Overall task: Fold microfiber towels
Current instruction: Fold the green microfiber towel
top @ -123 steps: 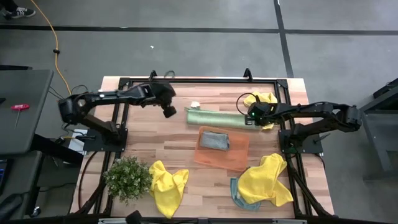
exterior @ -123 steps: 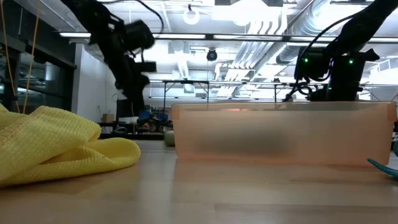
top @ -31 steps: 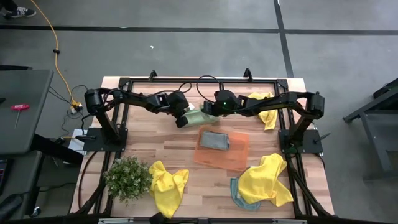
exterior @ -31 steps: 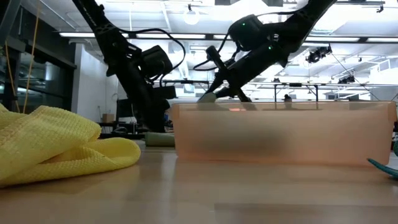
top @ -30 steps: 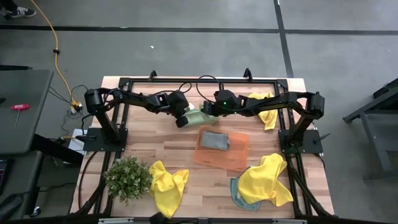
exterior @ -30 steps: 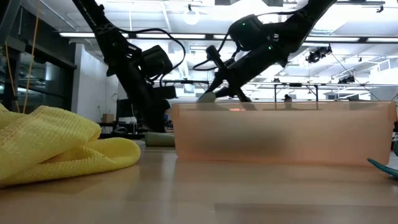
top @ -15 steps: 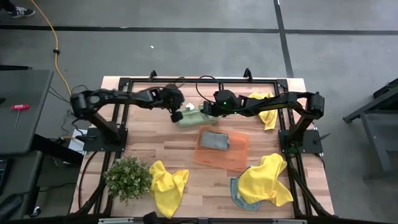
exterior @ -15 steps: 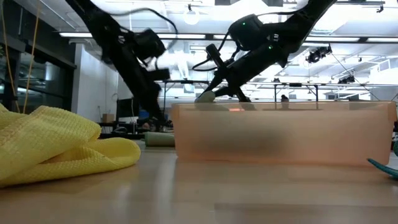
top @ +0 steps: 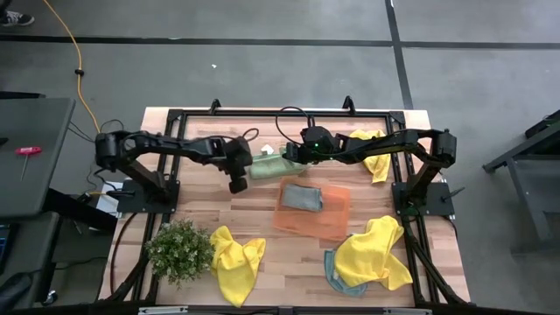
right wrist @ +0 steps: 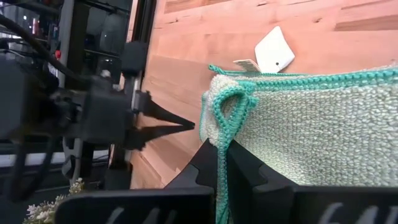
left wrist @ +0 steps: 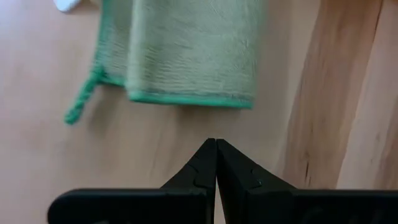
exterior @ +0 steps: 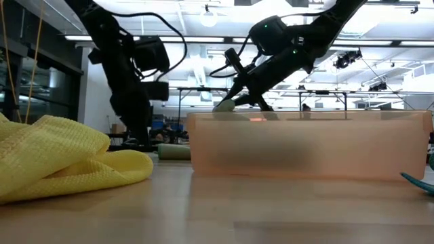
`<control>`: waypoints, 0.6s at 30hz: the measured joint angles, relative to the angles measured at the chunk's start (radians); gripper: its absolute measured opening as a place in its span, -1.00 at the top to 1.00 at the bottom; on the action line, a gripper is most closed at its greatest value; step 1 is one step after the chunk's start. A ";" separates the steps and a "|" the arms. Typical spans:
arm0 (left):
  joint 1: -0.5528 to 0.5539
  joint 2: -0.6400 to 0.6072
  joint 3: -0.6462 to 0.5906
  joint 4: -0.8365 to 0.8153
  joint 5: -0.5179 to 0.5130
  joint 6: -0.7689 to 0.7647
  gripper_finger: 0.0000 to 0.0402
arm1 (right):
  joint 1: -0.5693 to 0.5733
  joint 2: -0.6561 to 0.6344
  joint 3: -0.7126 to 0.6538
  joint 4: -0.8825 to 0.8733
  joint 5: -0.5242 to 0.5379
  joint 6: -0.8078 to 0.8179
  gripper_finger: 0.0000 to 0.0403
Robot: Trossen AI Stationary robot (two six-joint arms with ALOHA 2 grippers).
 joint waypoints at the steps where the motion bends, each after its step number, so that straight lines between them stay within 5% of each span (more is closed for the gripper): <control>1: -0.009 0.013 0.000 0.003 -0.002 -0.002 1.00 | -0.001 0.000 0.000 -0.001 0.000 0.000 1.00; 18: -0.033 0.110 0.000 0.146 -0.011 -0.019 1.00 | -0.001 0.000 0.000 0.017 0.027 0.014 1.00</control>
